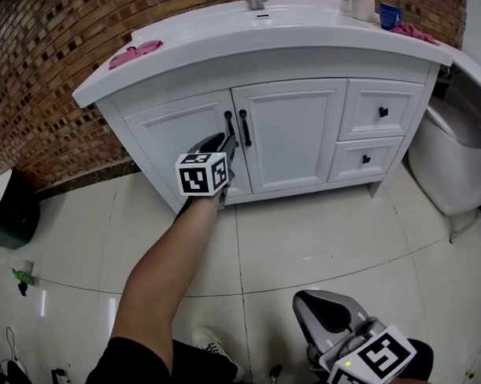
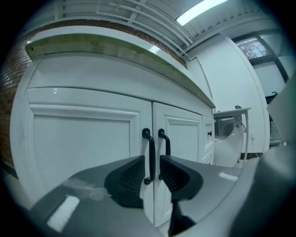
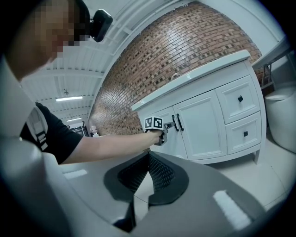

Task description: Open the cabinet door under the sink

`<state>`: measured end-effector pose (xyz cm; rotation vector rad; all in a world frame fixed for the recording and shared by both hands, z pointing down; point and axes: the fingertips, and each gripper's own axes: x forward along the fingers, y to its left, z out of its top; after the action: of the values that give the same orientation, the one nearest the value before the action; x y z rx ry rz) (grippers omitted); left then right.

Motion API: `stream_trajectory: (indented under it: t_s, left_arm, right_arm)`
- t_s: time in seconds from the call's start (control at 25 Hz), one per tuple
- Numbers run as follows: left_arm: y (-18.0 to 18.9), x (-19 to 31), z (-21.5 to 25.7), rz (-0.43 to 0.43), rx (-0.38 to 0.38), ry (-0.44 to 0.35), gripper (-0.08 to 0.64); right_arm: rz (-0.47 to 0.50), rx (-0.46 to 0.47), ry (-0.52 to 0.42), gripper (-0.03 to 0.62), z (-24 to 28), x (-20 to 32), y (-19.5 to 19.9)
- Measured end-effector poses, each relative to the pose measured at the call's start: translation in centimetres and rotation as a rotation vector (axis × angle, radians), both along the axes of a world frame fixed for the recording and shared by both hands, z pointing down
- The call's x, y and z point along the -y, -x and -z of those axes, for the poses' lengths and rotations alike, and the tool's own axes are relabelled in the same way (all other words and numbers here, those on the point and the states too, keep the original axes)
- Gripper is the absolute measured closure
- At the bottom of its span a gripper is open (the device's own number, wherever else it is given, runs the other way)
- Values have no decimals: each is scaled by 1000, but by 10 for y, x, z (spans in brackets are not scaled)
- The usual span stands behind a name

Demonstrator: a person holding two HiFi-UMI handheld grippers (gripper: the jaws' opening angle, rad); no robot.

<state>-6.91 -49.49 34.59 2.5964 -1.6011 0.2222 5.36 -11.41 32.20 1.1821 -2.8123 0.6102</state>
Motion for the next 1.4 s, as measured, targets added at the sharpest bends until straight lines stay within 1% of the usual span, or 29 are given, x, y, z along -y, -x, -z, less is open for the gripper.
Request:
stream_trajectory:
  t_s: [0.12, 0.28, 0.4, 0.52, 0.64, 0.68, 0.76, 0.92, 1.04, 1.4]
  left_arm:
    - [-3, 11, 0, 1, -15, 3, 449]
    - [-9, 20, 1, -6, -15, 4, 449]
    - [-12, 26, 3, -5, -5, -1, 450]
    - [-10, 29, 4, 3, 16, -3, 474]
    - [-12, 28, 3, -7, 22, 5, 477]
    - [-13, 27, 3, -11, 18, 10, 508]
    - [-14, 24, 3, -13, 2, 17, 512]
    - [-13, 17, 2, -15, -3, 11, 514]
    - [-13, 9, 2, -16, -9, 15, 515]
    - [-9, -30, 1, -53, -23, 0, 517]
  right_arm:
    - [-6, 6, 14, 584, -1, 5, -3]
    - [-10, 13, 31, 584, -4, 11, -5]
    - [-12, 16, 38, 584, -5, 15, -5]
    - [-16, 15, 50, 584, -7, 18, -7]
    - [-17, 14, 59, 584, -10, 19, -7]
    - [-15, 15, 59, 584, -10, 19, -7]
    - [-12, 16, 55, 584, -8, 18, -5]
    - [-7, 12, 45, 584, -6, 16, -3]
    - [-12, 10, 59, 584, -8, 14, -2]
    - [2, -6, 47, 584, -8, 8, 7]
